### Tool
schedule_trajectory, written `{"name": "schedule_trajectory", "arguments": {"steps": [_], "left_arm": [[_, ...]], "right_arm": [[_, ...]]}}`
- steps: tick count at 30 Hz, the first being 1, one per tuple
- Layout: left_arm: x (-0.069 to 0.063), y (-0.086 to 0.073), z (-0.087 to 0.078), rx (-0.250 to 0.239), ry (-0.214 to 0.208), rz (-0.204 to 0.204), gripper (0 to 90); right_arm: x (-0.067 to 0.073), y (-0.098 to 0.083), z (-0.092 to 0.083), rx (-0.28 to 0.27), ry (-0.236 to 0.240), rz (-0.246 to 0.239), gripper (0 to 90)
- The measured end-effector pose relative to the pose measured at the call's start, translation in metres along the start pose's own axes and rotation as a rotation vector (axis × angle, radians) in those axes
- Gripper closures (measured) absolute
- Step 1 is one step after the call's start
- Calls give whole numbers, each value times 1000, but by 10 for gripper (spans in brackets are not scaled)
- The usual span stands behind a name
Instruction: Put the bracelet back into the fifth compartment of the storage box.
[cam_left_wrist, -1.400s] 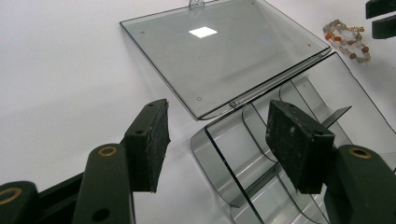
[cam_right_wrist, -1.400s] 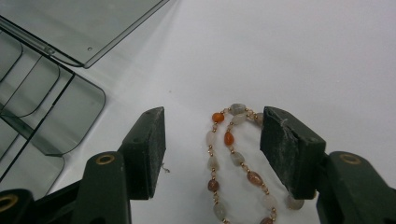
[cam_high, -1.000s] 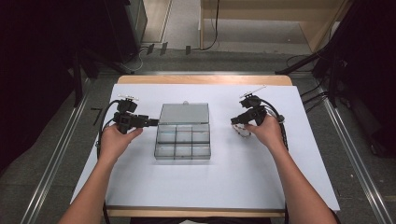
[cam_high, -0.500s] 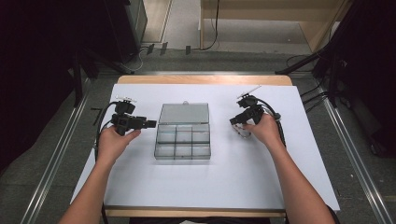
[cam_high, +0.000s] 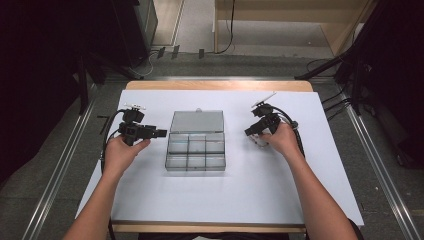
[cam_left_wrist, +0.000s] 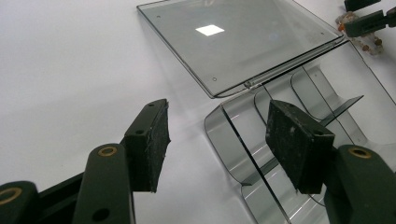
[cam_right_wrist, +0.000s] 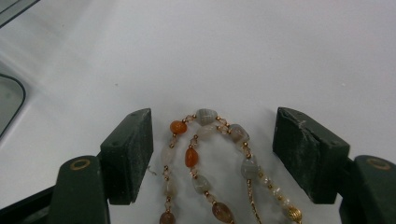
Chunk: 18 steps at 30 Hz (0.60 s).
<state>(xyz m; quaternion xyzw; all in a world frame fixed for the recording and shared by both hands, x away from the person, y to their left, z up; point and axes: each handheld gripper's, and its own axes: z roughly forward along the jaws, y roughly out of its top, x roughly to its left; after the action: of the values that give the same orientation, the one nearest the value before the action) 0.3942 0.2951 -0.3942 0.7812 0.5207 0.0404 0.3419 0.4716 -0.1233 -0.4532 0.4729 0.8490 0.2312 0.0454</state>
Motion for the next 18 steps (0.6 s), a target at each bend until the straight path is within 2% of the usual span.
{"name": "schedule_trajectory", "arguments": {"steps": [8, 11, 18], "left_arm": [[0, 1, 1, 5, -1, 3, 405], [-1, 1, 2, 6, -3, 2, 404], [-1, 1, 3, 8, -3, 2, 404]], "right_arm": [[2, -1, -1, 30, -25, -41, 303], [5, -1, -1, 56, -46, -74, 303], [6, -3, -3, 88, -55, -77, 327]]}}
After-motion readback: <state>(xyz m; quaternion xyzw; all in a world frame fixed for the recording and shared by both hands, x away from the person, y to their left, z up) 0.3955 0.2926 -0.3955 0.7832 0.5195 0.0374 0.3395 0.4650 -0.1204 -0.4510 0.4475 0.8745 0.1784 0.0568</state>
